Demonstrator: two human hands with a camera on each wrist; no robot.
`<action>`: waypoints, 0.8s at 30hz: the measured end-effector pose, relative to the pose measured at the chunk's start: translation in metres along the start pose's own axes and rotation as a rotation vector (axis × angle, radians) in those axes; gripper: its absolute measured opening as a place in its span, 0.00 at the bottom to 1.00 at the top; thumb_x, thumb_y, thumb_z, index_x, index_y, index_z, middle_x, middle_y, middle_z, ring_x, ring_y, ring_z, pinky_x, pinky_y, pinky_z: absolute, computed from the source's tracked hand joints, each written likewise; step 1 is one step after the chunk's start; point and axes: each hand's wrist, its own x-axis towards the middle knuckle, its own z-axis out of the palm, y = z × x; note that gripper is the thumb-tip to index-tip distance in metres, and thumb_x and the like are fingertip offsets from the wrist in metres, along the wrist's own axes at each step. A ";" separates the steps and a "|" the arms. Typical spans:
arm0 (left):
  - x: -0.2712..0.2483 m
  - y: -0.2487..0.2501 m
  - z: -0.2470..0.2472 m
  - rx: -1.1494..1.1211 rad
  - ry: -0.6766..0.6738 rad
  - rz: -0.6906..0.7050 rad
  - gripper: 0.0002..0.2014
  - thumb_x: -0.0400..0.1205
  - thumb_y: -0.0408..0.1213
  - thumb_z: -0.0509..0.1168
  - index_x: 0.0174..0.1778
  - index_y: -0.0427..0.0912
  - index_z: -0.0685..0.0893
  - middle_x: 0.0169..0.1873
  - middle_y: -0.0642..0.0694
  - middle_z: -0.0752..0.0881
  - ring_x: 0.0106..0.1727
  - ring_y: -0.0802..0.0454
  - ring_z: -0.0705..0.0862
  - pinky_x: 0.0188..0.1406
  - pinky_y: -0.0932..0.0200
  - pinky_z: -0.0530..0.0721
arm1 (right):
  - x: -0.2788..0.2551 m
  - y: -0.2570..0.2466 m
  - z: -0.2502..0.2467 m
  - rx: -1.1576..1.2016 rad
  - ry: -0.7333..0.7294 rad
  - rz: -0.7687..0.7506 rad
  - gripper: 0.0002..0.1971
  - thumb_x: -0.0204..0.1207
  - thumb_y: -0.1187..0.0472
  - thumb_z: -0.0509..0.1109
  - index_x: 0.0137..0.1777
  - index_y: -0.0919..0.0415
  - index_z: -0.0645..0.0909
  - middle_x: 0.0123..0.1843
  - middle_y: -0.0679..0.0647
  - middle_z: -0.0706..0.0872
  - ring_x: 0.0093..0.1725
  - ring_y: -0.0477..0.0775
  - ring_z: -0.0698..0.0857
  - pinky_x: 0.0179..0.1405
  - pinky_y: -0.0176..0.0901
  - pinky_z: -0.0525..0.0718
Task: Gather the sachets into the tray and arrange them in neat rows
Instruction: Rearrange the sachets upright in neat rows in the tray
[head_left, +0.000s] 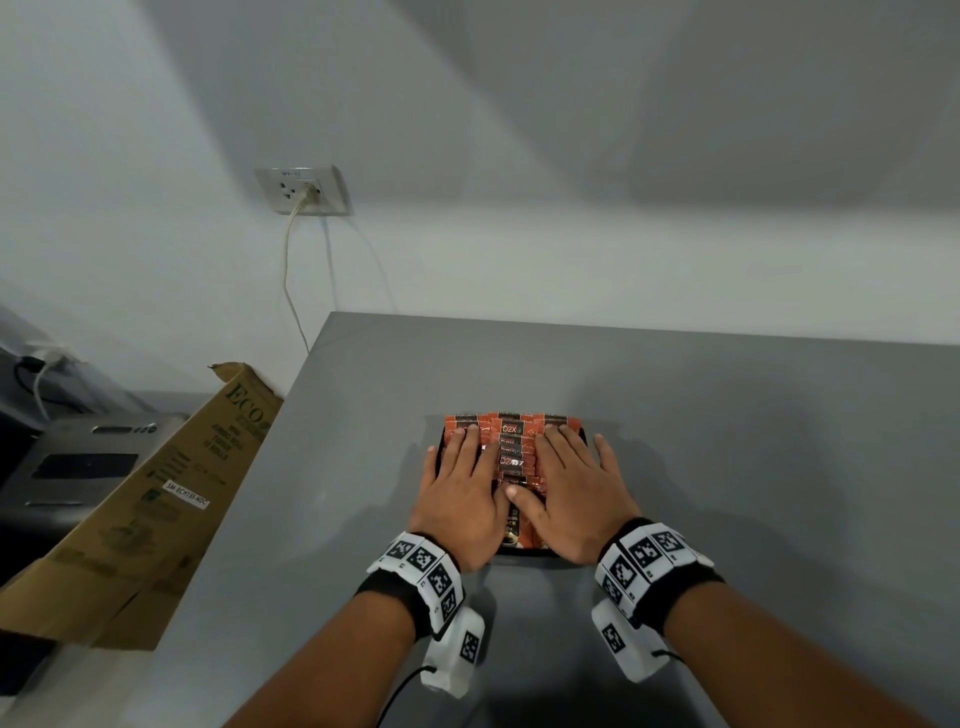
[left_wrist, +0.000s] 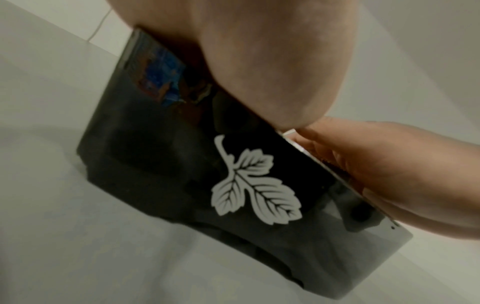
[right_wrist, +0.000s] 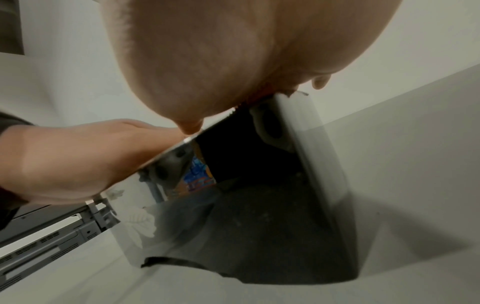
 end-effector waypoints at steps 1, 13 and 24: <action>0.000 0.000 0.000 0.000 -0.001 0.001 0.32 0.87 0.53 0.43 0.88 0.47 0.51 0.89 0.45 0.51 0.89 0.46 0.44 0.86 0.40 0.42 | 0.000 0.000 0.001 -0.004 -0.001 -0.002 0.44 0.80 0.27 0.40 0.88 0.57 0.53 0.90 0.54 0.57 0.89 0.55 0.52 0.87 0.63 0.42; 0.000 0.001 0.002 -0.033 0.018 -0.025 0.31 0.88 0.53 0.45 0.88 0.49 0.53 0.88 0.45 0.51 0.89 0.47 0.44 0.87 0.39 0.43 | -0.001 0.005 -0.005 -0.024 0.016 -0.004 0.43 0.81 0.29 0.40 0.87 0.58 0.55 0.89 0.54 0.58 0.89 0.56 0.52 0.88 0.63 0.46; 0.000 0.001 0.001 -0.059 0.024 -0.024 0.31 0.87 0.53 0.46 0.87 0.49 0.54 0.88 0.44 0.53 0.89 0.46 0.44 0.86 0.40 0.42 | -0.004 0.003 -0.006 -0.016 0.020 -0.023 0.43 0.80 0.29 0.39 0.86 0.57 0.60 0.87 0.53 0.65 0.87 0.56 0.59 0.87 0.62 0.48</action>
